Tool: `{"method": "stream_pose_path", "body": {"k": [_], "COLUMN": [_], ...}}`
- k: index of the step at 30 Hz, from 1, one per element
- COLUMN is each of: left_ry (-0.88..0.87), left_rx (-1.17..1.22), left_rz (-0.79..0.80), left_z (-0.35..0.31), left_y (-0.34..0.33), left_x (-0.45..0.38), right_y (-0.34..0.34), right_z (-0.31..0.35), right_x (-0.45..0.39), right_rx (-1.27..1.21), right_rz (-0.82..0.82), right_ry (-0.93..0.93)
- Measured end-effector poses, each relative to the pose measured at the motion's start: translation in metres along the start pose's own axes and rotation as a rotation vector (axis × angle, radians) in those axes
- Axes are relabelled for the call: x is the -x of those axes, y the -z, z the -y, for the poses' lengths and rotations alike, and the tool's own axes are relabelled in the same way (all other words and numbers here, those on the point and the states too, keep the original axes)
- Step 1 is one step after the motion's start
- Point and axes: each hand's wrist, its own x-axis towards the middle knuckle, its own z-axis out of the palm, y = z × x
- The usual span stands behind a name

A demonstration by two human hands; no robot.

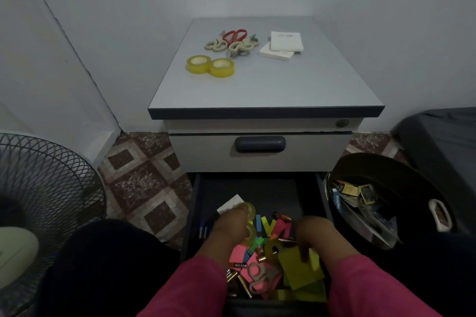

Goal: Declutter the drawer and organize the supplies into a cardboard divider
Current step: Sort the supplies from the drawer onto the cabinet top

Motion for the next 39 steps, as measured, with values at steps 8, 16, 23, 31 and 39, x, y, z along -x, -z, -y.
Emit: {"method": "stream_pose_path", "body": {"k": [8,16,23,31,39], "left_ry": [0.001,-0.094,-0.314,-0.018,0.275], "left_rx": [0.138,0.395,0.424,0.419,0.187], "left_rz": [-0.123,-0.280,-0.575,-0.854,-0.705], "left_z": [-0.008,-0.017,-0.037,-0.043,-0.044], "left_y": [0.027,0.061,0.137,0.253,0.308], "left_x": [0.011,0.046,0.100,0.103,0.051], "right_y": [0.020,0.034,0.059,0.106,0.159], "right_z": [-0.020,-0.029,-0.039,-0.041,-0.026], "right_x": [0.019,0.049,0.109,0.145,0.138], "right_rx": [-0.574,-1.176,-1.506,-1.729,-1.880], "right_rz": [-0.208,-0.404,-0.562,-0.818,-0.892], "right_ry": [0.135,0.297,0.483,0.632,0.599]}}
